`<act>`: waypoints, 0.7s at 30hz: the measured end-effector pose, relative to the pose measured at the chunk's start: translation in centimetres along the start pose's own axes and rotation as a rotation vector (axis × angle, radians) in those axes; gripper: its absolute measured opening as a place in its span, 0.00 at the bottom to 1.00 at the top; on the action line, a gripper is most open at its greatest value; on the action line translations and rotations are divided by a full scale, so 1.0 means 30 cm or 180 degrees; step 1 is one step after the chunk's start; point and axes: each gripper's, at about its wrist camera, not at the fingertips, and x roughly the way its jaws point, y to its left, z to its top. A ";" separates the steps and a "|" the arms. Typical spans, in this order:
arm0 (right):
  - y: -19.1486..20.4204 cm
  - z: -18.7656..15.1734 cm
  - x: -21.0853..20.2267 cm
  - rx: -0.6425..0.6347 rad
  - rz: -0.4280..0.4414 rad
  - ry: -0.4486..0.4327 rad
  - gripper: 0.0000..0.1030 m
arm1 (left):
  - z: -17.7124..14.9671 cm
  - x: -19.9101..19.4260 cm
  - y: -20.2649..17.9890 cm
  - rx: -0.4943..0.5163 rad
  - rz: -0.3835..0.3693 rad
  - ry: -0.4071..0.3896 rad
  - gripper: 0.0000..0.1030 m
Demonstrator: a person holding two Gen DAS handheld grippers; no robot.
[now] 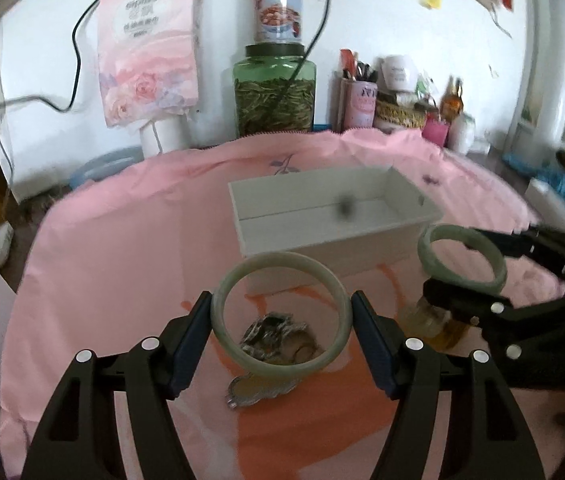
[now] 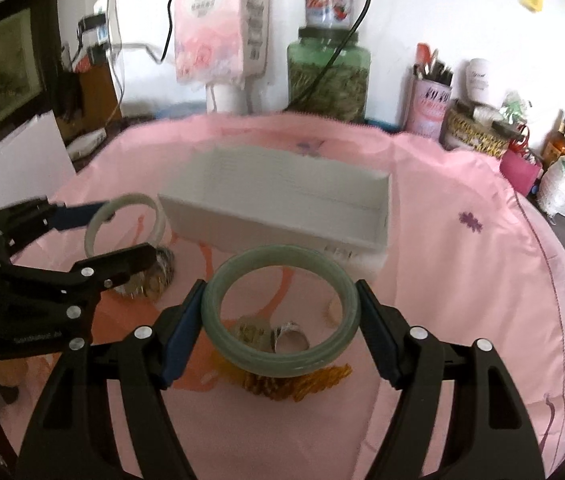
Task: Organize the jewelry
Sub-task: 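Lift both bangles into the white box and open both tools to release them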
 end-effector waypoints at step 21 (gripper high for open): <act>-0.139 0.144 0.178 0.0432 0.0307 0.0054 0.75 | 0.151 0.209 0.036 -0.0237 0.0169 0.0112 0.67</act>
